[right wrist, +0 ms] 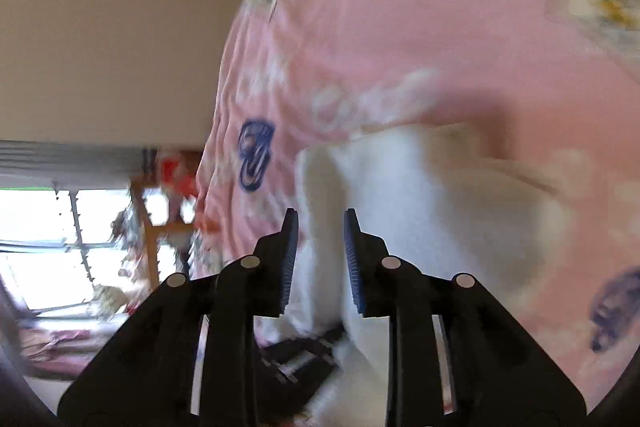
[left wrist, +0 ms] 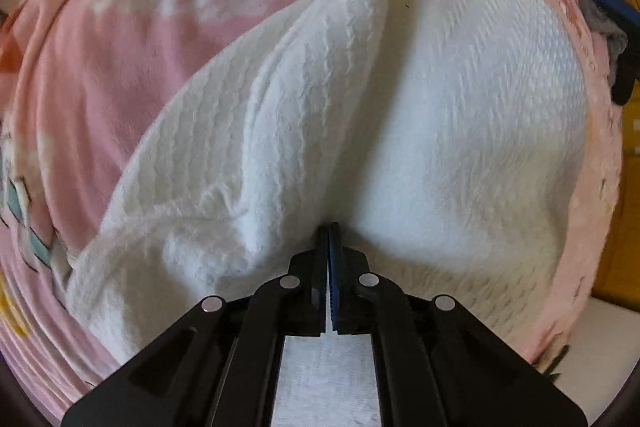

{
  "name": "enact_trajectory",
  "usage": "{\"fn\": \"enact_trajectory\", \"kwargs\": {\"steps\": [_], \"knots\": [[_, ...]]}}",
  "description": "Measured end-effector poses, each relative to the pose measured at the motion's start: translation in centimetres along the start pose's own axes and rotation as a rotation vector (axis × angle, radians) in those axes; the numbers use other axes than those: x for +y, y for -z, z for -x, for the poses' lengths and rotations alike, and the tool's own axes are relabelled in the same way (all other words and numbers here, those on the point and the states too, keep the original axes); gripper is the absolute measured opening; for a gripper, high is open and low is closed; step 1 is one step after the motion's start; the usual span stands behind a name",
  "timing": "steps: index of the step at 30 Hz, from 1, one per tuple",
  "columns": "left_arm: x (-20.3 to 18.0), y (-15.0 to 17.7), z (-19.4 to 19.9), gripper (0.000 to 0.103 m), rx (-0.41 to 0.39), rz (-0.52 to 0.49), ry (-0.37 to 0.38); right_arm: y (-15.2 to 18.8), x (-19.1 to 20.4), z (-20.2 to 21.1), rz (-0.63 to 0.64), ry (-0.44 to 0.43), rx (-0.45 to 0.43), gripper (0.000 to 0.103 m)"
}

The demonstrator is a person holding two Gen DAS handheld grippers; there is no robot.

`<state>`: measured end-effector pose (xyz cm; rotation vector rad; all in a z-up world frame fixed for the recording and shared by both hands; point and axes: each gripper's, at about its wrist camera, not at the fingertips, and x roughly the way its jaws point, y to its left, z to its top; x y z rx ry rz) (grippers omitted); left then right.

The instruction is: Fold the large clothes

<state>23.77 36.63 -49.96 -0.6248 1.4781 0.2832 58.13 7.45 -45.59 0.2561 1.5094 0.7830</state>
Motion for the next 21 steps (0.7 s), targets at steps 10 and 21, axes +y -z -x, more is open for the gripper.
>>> {"fn": "enact_trajectory", "kwargs": {"steps": [10,21], "knots": [[0.8,-0.8,0.1,0.003,0.036,0.105,0.042,16.5,-4.6,-6.7,-0.114,0.063,0.339,0.000],[-2.2,-10.5,5.9,0.001,0.045,-0.093,0.288,20.3,-0.3,-11.2,0.060,0.362,0.111,0.000]]}}
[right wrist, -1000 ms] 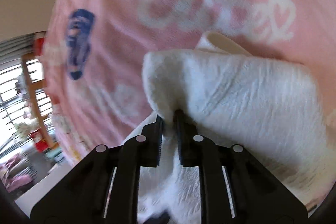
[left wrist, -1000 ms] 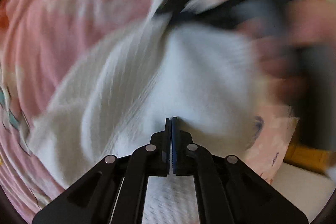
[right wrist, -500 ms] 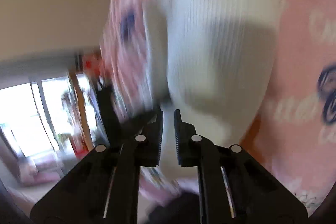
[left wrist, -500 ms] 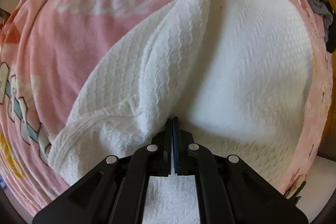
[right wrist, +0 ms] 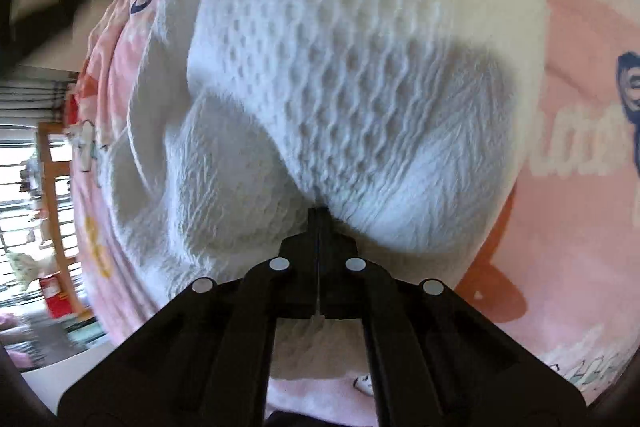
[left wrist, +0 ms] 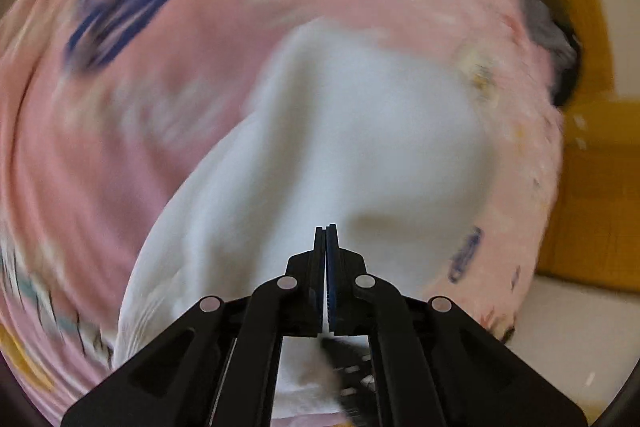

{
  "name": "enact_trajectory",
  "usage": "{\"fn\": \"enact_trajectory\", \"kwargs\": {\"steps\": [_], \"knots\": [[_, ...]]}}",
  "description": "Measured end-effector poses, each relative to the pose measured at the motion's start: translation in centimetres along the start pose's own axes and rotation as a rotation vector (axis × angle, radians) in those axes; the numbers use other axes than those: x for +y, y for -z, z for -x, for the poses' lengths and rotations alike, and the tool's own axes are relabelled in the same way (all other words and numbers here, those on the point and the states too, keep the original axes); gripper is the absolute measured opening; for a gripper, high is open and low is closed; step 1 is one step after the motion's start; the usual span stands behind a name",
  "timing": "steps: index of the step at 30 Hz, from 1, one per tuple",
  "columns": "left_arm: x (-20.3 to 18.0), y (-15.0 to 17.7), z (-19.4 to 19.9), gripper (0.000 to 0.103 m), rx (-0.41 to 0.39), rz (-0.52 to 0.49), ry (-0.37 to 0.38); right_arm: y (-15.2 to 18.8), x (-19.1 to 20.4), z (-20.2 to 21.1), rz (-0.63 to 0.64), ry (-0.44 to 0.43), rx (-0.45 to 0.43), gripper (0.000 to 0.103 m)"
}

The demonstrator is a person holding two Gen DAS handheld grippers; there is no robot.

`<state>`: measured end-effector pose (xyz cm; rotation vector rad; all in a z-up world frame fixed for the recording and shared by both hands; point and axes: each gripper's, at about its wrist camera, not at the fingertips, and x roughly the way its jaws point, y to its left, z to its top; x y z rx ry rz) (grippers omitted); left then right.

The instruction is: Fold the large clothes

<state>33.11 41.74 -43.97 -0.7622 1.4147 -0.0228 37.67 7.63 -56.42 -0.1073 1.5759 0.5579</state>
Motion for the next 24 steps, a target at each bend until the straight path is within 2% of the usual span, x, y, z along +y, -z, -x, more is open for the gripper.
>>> {"fn": "enact_trajectory", "kwargs": {"steps": [1,3,5,6,7,9,10,12,14,16,19,21,24], "knots": [[-1.3,-1.0,-0.5,0.001,0.020,-0.040,0.020,0.3,0.5,0.4,0.004,0.021,-0.025,0.000],[-3.9,-3.0,-2.8,0.001,0.070,-0.133,-0.023,1.0,1.0,1.3,-0.007,0.020,-0.064,0.000],[-4.2,-3.1,-6.8,0.001,0.119,-0.149,-0.101,1.5,0.9,3.2,-0.025,-0.019,-0.089,0.000],[-3.9,-2.9,-7.8,0.003,0.138,-0.139,-0.103,1.5,0.3,4.7,-0.044,-0.062,-0.097,0.000],[-3.6,-3.0,-8.5,0.003,0.147,-0.140,-0.131,1.1,-0.5,6.6,-0.080,-0.115,-0.119,0.000],[-4.3,-2.8,-10.0,0.003,0.151,-0.206,-0.212,0.0,-1.2,9.9,-0.093,-0.119,-0.183,0.000],[-3.6,-3.8,-10.5,0.003,0.152,-0.213,-0.222,-0.8,-1.8,11.3,-0.101,-0.126,-0.216,0.000],[-3.5,-3.8,-11.1,0.003,0.148,-0.215,-0.218,-3.7,-3.7,12.5,-0.132,-0.137,-0.226,0.000],[-2.8,-3.9,-10.6,0.003,0.143,-0.196,-0.198,-6.3,-4.7,11.7,-0.131,-0.163,-0.212,0.000],[-2.9,-3.3,-10.1,0.003,0.128,-0.209,-0.229,-8.3,-5.5,10.8,-0.090,-0.155,-0.183,0.000],[-1.6,-2.1,-9.3,0.003,0.115,-0.227,-0.236,-9.6,-7.0,8.4,-0.090,-0.047,-0.099,0.000],[-1.6,-2.4,-9.5,0.003,0.108,-0.238,-0.255,-10.3,-7.6,6.7,-0.122,-0.030,-0.079,0.000],[-1.1,-2.3,-9.7,0.003,0.104,-0.232,-0.235,-11.1,-6.6,4.8,-0.087,0.063,-0.058,0.000]]}}
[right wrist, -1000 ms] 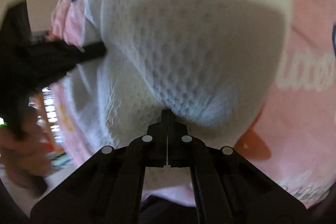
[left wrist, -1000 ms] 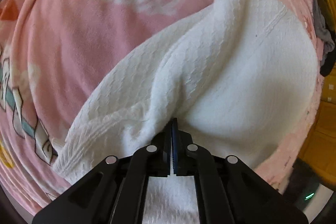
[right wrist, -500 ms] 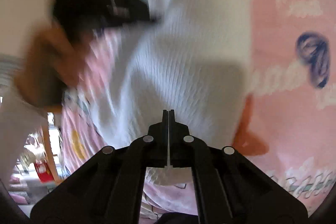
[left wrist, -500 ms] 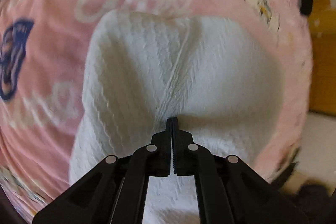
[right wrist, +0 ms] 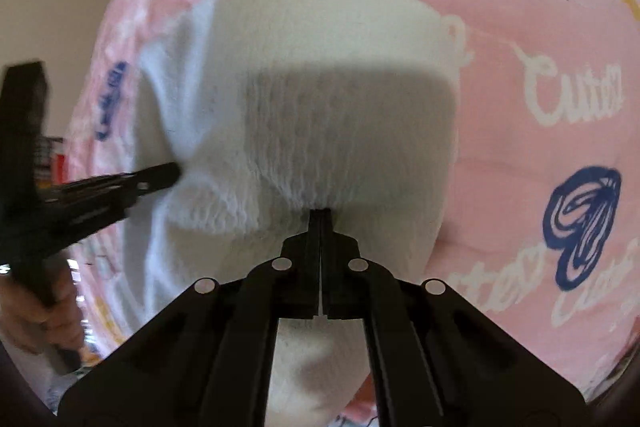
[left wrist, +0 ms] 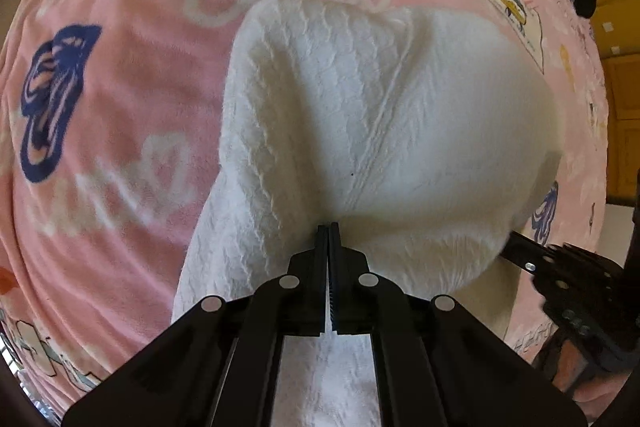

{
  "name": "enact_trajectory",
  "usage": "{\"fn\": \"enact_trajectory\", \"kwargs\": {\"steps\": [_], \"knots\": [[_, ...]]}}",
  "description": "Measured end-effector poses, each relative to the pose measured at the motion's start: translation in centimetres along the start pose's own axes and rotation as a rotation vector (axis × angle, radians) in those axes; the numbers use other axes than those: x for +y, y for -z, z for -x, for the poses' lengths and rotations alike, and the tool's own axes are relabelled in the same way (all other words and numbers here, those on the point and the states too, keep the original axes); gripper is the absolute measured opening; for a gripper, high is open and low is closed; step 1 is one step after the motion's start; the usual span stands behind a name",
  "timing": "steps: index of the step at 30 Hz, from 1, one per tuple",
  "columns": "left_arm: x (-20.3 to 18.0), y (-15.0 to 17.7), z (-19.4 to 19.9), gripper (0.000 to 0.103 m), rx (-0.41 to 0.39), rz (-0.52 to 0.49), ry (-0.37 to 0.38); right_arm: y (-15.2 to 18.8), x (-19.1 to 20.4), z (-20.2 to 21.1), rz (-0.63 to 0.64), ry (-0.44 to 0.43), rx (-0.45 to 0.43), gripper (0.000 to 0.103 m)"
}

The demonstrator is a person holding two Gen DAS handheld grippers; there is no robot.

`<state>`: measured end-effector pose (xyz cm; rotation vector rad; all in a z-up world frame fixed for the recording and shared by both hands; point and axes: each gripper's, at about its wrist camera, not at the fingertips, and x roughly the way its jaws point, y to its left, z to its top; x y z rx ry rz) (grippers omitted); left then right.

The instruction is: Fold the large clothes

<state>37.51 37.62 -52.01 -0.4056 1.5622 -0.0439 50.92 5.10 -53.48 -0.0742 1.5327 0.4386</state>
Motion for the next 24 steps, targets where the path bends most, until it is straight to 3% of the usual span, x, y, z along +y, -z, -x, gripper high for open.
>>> {"fn": "enact_trajectory", "kwargs": {"steps": [1,5,8,12,16,19,23,24], "knots": [[-0.1,-0.1,-0.2,0.003,0.000,0.000,0.003,-0.3,0.5,-0.6,0.008,0.043,0.015,0.000],[0.1,-0.3,-0.8,0.003,-0.002,-0.010,-0.021,-2.8,0.0,-3.9,-0.048,0.075,0.080,0.000],[-0.4,-1.0,-1.8,0.003,0.001,-0.020,-0.035,-3.4,0.8,-4.7,0.010,0.112,0.082,0.000],[-1.0,-1.9,-2.5,0.003,-0.002,-0.024,-0.038,-3.1,0.5,-4.4,0.027,0.095,0.066,0.000],[-1.8,-2.1,-2.5,0.003,-0.006,-0.046,-0.062,-0.5,-0.2,-0.8,0.038,0.037,-0.031,0.000],[-1.6,-2.0,-2.4,0.003,-0.006,-0.046,-0.056,3.7,-0.3,2.9,0.054,0.019,-0.116,0.000],[-1.7,-1.9,-2.2,0.003,-0.006,-0.053,-0.069,9.3,1.4,4.0,0.056,-0.078,-0.072,0.000],[-1.1,-1.1,-1.6,0.003,-0.006,-0.057,-0.072,10.5,2.2,3.4,0.085,-0.060,-0.047,0.000]]}}
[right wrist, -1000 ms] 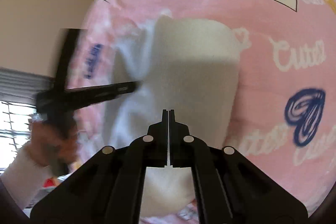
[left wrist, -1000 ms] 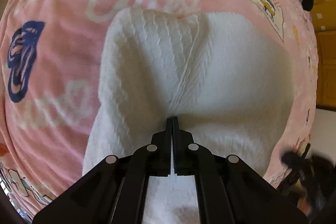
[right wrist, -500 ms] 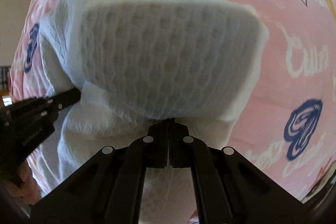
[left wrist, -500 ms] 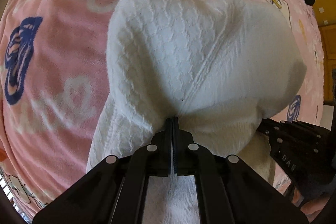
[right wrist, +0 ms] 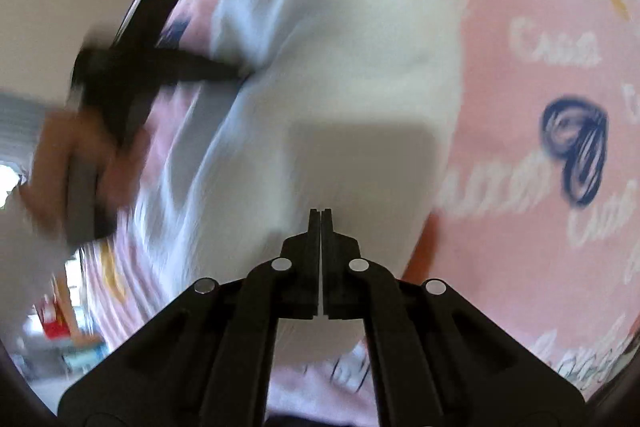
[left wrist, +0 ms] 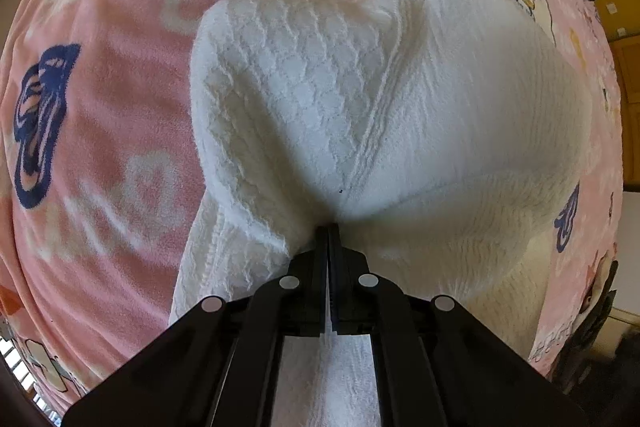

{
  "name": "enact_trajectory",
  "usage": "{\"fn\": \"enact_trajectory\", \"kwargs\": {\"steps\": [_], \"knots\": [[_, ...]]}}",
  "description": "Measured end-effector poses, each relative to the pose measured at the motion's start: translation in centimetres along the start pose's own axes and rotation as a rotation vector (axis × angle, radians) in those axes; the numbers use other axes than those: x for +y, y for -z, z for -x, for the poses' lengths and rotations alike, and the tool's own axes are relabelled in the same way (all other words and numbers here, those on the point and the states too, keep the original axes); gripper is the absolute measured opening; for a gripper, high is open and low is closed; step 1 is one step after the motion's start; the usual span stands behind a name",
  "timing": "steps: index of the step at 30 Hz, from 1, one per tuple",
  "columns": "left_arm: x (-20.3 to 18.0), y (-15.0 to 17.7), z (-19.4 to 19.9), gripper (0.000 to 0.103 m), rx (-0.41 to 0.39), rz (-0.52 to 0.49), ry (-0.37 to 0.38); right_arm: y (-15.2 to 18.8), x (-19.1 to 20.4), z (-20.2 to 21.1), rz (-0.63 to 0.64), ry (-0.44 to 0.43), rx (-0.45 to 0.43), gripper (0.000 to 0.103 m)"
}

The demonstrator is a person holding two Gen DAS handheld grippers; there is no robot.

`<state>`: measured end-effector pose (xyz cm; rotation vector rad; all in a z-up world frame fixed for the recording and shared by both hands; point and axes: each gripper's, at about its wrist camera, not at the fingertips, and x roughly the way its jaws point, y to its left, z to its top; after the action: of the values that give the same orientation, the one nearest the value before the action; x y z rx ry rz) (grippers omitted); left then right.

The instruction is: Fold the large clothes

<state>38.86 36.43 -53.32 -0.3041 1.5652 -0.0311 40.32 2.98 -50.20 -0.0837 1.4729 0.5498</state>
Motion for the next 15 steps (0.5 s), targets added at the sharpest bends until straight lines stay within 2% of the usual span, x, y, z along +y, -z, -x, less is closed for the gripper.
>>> {"fn": "enact_trajectory", "kwargs": {"steps": [3,5,6,7,10,13,15], "knots": [[0.0,0.0,-0.1,0.003,0.013,-0.003,-0.001,1.9,0.8,-2.2,0.031,0.063,0.008,0.000],[-0.1,-0.4,-0.5,0.003,0.021,0.001,0.005,1.2,0.3,-4.8,-0.014,0.057,0.037,0.000],[0.0,-0.7,-0.8,0.003,0.027,0.000,0.006,1.2,0.6,-5.4,0.012,0.076,0.037,0.000],[-0.1,-0.9,-1.1,0.003,0.029,-0.003,0.003,1.3,1.7,-6.0,0.075,0.128,0.019,0.000],[-0.4,-1.3,-1.8,0.004,0.030,-0.034,-0.016,2.1,1.8,-5.8,0.038,0.154,-0.021,0.000],[-0.9,-1.7,-1.8,0.004,0.044,-0.045,-0.033,3.0,0.7,-4.0,-0.068,0.088,-0.020,0.000],[-1.0,-2.2,-1.5,0.003,0.057,-0.026,-0.032,2.1,-1.5,-1.3,-0.176,-0.045,-0.009,0.000]]}}
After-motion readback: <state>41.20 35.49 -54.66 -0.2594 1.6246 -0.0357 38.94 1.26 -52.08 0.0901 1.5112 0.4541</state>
